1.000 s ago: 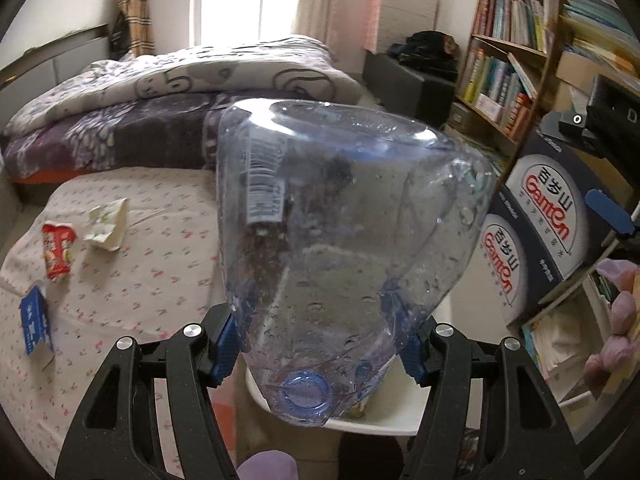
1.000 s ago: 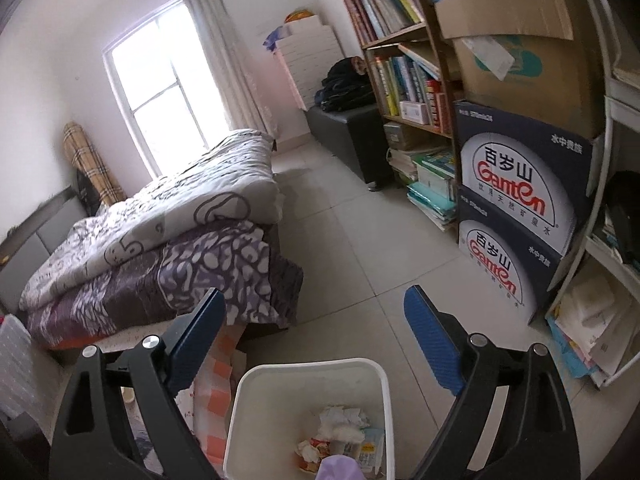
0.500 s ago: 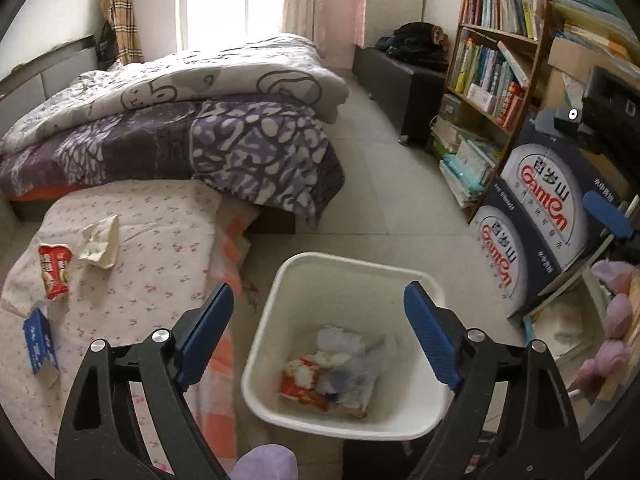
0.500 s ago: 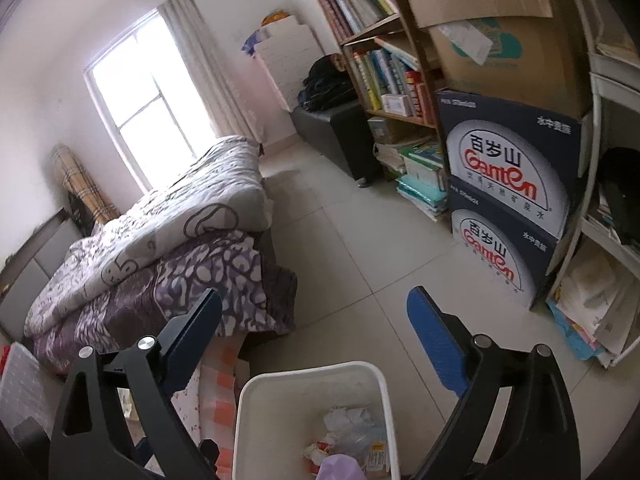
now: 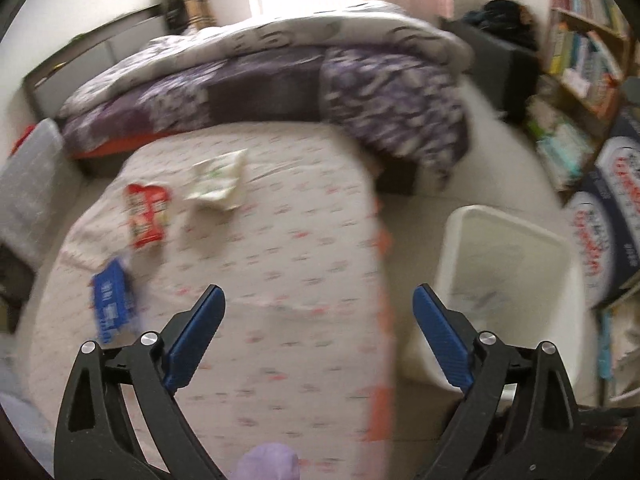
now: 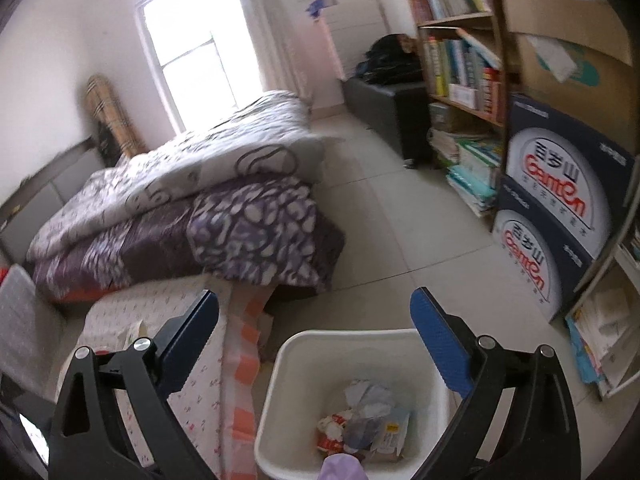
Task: Collect trash
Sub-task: 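Grasp the blue carton on the cloth with the left tool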
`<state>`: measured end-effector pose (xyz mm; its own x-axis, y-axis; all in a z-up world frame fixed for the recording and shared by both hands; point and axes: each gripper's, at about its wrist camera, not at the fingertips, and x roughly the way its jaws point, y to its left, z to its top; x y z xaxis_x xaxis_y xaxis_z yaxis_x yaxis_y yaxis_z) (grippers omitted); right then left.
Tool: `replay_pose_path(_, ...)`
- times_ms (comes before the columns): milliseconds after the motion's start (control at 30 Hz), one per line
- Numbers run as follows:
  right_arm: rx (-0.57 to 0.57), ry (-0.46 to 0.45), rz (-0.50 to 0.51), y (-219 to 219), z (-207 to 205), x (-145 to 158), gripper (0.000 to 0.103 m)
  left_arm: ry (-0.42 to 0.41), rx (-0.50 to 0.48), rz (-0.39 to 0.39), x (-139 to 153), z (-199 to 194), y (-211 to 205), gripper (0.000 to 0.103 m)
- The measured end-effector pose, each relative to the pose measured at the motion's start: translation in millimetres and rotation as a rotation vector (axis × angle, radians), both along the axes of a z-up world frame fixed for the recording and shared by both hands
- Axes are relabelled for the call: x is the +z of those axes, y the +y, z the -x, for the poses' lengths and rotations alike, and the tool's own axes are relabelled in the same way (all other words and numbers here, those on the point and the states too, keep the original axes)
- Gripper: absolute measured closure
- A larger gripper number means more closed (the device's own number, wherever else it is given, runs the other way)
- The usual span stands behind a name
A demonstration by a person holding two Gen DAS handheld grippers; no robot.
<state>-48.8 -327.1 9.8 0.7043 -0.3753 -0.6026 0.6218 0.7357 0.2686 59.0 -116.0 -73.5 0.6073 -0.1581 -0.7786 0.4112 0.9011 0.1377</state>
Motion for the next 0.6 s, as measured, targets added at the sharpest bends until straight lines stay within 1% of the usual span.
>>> replay_pose_path(67, 0.031, 0.018, 0.015, 13.6, -10.5, -2.4, 0.009, -0.012, 0.045, -0.020, -3.1, -10.1, 18.4, 0.012)
replay_pose_path(167, 0.073, 0.042, 0.030, 31.3, -24.4, -6.0, 0.009, -0.034, 0.149, -0.056, -5.9, -31.8, 53.6, 0.011)
replay_pose_path(233, 0.102, 0.062, 0.034, 44.0, -34.9, -10.3, 0.009, -0.037, 0.197, -0.070, -7.5, -44.2, 71.5, 0.010)
replay_pose_path(300, 0.129, 0.080, 0.036, 55.7, -44.0, -14.8, 0.009, -0.032, 0.265, -0.091, -10.4, -60.0, 93.9, 0.009)
replay_pose_path(367, 0.164, 0.106, 0.049, 70.3, -54.4, -19.9, 0.009, -0.012, 0.330, -0.099, -16.4, -74.4, 115.5, 0.008)
replay_pose_path(500, 0.231, 0.156, 0.089, 97.5, -71.3, -29.8, 0.009, 0.067, 0.457, -0.103, -33.9, -103.5, 155.4, 0.008)
replay_pose_path(600, 0.272, 0.188, 0.109, 113.4, -81.9, -36.8, 0.009, 0.116, 0.507, -0.103, -44.6, -120.5, 173.1, 0.008)
